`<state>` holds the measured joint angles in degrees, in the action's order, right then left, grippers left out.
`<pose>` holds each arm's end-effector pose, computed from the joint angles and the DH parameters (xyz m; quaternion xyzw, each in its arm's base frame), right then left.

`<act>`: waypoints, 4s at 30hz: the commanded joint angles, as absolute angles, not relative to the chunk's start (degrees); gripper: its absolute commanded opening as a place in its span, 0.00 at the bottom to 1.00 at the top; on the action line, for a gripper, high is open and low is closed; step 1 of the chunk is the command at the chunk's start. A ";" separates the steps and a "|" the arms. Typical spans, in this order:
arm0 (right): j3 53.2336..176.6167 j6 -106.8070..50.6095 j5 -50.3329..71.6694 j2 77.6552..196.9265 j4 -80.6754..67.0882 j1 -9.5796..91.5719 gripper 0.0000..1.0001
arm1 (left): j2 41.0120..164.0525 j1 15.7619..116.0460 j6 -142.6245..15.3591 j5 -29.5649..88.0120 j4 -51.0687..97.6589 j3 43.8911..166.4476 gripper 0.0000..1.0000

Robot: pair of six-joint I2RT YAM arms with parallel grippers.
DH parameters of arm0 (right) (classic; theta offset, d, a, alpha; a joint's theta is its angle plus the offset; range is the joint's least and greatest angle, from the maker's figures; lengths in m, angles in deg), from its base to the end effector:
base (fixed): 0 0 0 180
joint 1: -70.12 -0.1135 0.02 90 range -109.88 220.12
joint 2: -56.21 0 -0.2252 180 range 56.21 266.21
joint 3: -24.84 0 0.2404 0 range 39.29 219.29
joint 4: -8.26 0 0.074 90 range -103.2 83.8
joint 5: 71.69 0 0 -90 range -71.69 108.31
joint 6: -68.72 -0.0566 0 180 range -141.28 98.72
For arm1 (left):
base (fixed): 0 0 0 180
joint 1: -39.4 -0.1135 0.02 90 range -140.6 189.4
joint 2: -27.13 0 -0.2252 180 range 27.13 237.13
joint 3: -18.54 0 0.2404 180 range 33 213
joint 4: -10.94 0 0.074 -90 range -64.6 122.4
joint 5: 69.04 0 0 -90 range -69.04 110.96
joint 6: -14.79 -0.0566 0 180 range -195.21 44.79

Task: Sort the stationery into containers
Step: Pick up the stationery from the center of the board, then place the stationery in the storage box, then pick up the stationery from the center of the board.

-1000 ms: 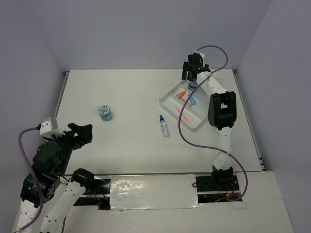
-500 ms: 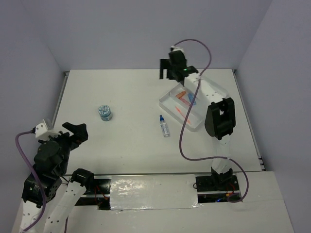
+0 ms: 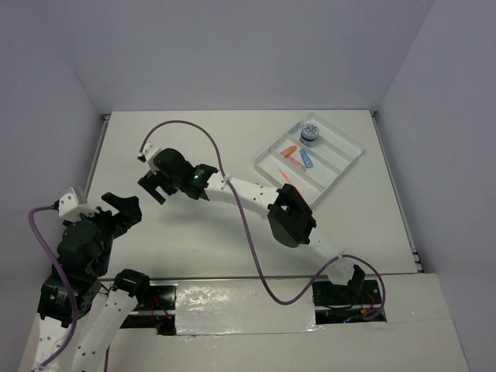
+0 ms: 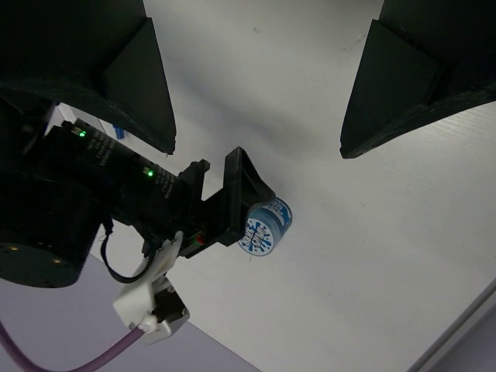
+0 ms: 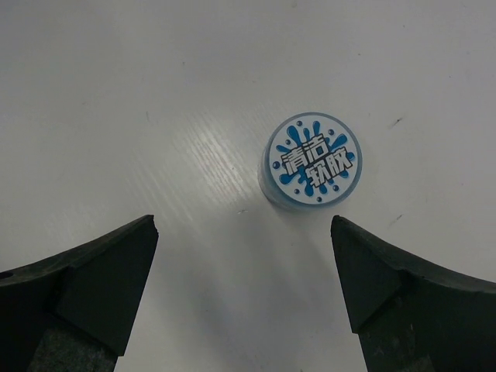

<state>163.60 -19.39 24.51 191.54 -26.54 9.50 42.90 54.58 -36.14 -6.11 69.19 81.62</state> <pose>0.2660 0.4600 0.2184 -0.4291 0.7580 0.1986 0.4492 0.0921 0.0017 0.3278 -0.3009 0.7028 -0.1215 0.6330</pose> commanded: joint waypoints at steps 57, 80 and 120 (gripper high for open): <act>121.22 -42.19 39.05 157.99 -12.16 48.18 0.31 | 42.94 54.26 -40.49 1.80 62.84 81.08 0.99; 124.88 -46.33 35.72 167.04 -16.04 68.10 0.36 | 45.41 54.26 -41.55 4.35 62.23 81.08 0.99; 105.58 -38.76 32.97 148.05 -16.75 32.71 1.00 | 48.13 54.08 -39.88 0.84 63.72 81.60 0.99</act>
